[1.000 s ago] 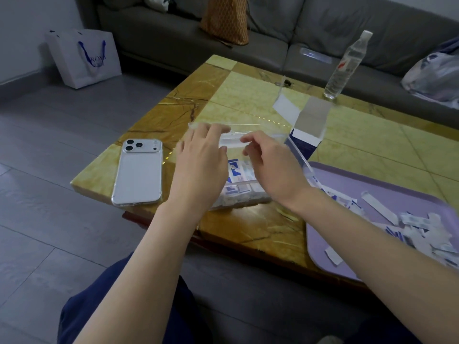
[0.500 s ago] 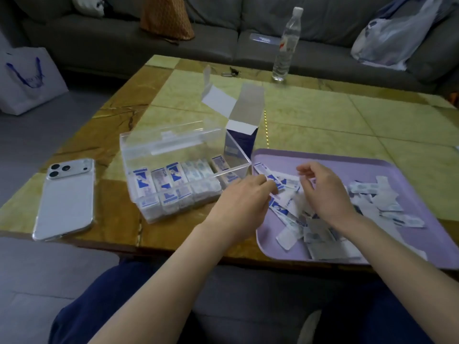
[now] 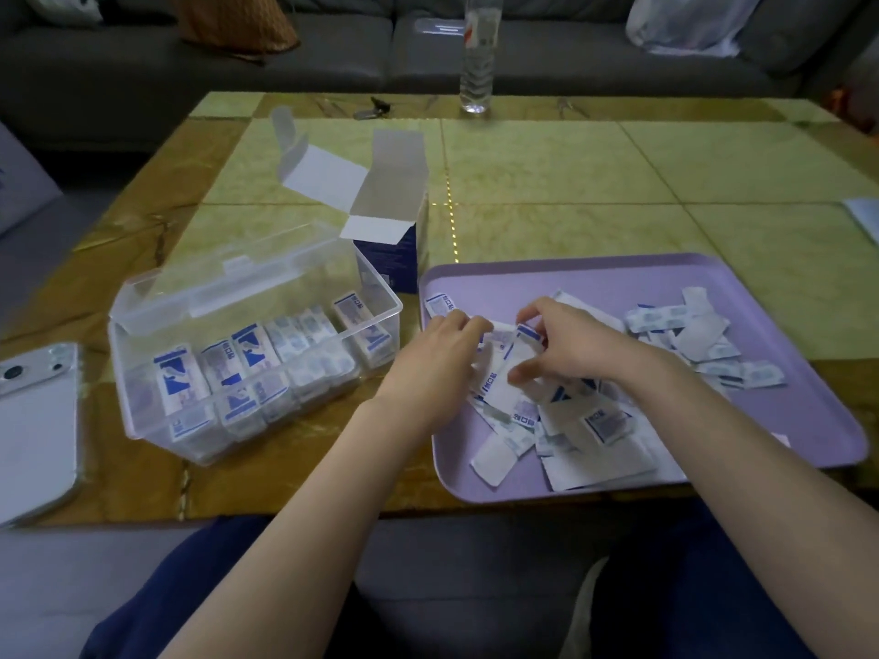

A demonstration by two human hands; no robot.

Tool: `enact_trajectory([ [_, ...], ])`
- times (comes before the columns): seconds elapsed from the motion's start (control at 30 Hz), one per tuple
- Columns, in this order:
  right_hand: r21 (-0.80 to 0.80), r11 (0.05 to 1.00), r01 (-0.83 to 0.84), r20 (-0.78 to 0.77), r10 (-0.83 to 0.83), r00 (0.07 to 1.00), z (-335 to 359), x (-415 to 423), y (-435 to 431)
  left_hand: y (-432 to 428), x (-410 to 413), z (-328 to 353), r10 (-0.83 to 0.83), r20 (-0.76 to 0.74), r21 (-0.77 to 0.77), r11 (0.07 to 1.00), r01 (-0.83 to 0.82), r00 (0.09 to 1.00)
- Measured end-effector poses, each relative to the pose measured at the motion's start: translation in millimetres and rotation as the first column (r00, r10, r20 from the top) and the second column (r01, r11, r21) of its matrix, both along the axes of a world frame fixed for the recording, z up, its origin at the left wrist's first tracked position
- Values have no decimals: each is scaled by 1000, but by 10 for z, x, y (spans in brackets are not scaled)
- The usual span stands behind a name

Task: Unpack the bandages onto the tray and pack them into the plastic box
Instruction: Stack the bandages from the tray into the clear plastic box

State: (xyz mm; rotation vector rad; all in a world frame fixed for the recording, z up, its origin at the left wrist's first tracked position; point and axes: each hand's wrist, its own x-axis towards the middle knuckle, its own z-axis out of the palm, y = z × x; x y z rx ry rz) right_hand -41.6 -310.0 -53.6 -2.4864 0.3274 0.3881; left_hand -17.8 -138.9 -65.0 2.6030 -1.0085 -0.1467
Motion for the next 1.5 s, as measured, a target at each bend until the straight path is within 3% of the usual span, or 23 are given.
enact_trajectory([
  [0.3,-54,991,-122,71,126,989,22,46,68,-56,106,-16,-11,-32,100,995,15,999],
  [0.57,-33,996,-85,198,90,976,38,23,54,-74,151,-40,75,-57,-30,997,-76,996],
  [0.83,15,999,-29,313,23,950,80,-7,9,-103,68,59,105,136,31,993,-110,985],
  [0.97,34,999,38,396,-48,917,147,-54,-40,-139,34,74,200,160,-76,979,-190,967],
  [1.2,34,983,179,456,-175,873,197,-124,-172,-142,1,71,311,38,-296,911,-287,950],
  [1.4,219,975,37,444,-133,886,262,-203,-60,-185,-48,77,341,-24,-456,833,-314,940],
  [1.5,301,953,43,476,-189,859,233,-176,79,-234,-91,61,317,-50,-518,803,-296,947],
])
